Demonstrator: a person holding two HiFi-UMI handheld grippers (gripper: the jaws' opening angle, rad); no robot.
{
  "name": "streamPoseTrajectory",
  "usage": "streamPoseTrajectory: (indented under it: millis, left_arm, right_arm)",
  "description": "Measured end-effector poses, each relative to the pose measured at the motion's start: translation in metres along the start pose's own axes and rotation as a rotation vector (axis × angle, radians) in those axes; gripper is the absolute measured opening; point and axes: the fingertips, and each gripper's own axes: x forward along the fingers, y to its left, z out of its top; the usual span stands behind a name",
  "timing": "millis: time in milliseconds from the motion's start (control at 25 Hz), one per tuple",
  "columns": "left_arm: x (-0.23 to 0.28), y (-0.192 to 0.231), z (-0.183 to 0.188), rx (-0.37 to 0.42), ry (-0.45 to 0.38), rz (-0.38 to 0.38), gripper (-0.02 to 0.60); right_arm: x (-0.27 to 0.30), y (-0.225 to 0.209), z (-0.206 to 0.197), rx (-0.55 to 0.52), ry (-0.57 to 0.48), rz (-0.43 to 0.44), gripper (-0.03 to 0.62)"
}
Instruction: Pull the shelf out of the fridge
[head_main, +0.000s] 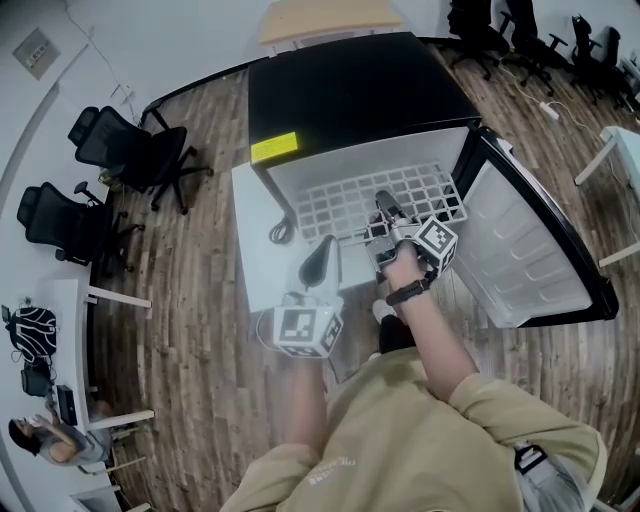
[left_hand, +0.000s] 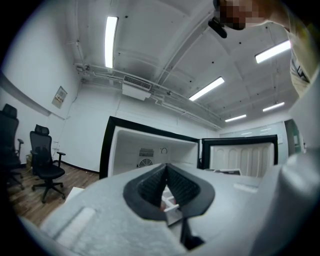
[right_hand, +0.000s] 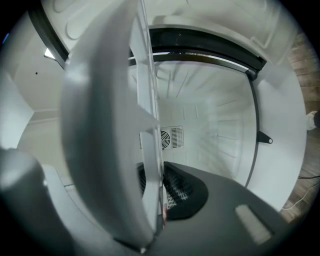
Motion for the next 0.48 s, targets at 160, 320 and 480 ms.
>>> streamPoseTrajectory:
  millis: [160, 320, 480]
  left_arm:
    - [-0.020, -0.003, -0.010, -0.002, -0.012, 0.006, 0.002]
    - [-0.037, -0.008, -0.017, -0.005, -0.024, 0.012, 0.002]
    - [-0.040, -0.011, -0.016, -0.012, -0.027, 0.014, 0.002]
  right_arm:
    - [-0.035, -0.010, -0.008, -0.037, 0.002, 0.021, 0.083]
    - [-0.071, -0.003, -0.015, -0.141, 0.004, 0.032, 0.083]
    - [-0.088, 0.028, -0.018, -0.460, 0.012, 0.030, 0.083]
